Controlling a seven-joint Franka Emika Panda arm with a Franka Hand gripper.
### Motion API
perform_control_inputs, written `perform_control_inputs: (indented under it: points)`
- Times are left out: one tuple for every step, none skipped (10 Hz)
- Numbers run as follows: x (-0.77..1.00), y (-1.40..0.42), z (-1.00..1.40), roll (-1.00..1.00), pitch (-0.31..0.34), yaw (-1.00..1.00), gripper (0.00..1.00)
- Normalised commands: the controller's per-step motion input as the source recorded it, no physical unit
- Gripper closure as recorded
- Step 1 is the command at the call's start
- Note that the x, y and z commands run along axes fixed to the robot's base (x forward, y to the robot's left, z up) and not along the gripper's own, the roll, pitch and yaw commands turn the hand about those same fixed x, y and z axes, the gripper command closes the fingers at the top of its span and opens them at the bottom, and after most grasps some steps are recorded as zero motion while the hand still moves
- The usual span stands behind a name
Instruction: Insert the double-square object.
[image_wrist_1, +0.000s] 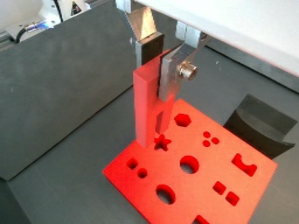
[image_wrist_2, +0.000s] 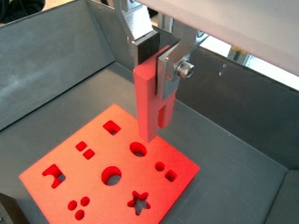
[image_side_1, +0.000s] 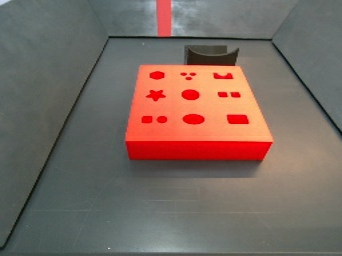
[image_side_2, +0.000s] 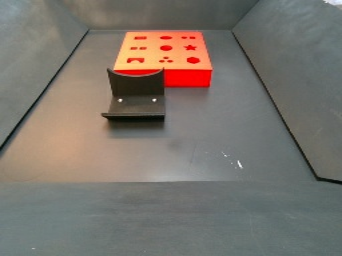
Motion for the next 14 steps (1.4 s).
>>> perform_control_inputs:
  points:
    - [0.20,0.01,-0.24,0.00,0.086,-0.03,1.00]
    - [0.25,0.09,-0.41,0.00,0.004,-0.04,1.00]
    - [0.29,0.13,-0.52,0.04,0.000,-0.05,1.00]
    - [0.33,0.12,-0.42,0.11,0.011,-0.12,1.00]
    - [0.25,0.13,-0.22,0.07,0.061,-0.35,1.00]
    - [0.13,0.00,-0.10,-0.05,0.011,-0.77,1.00]
    - [0.07,0.00,-0.05,-0.12,0.000,-0.99,1.00]
    - [0.05,0.00,-0.03,-0.13,0.000,-0.99,1.00]
    - [0.04,-0.01,-0.01,-0.13,0.000,-1.00,1.00]
    - [0.03,-0.01,-0.01,-0.12,0.000,-1.00,1.00]
    - [0.03,-0.01,-0.01,-0.13,0.000,-1.00,1.00]
    - [0.01,-0.02,-0.06,-0.10,0.000,-1.00,1.00]
    - [0.06,0.00,-0.28,0.00,-0.037,-1.00,1.00]
    - [0.27,0.01,-0.47,0.07,0.000,-0.91,1.00]
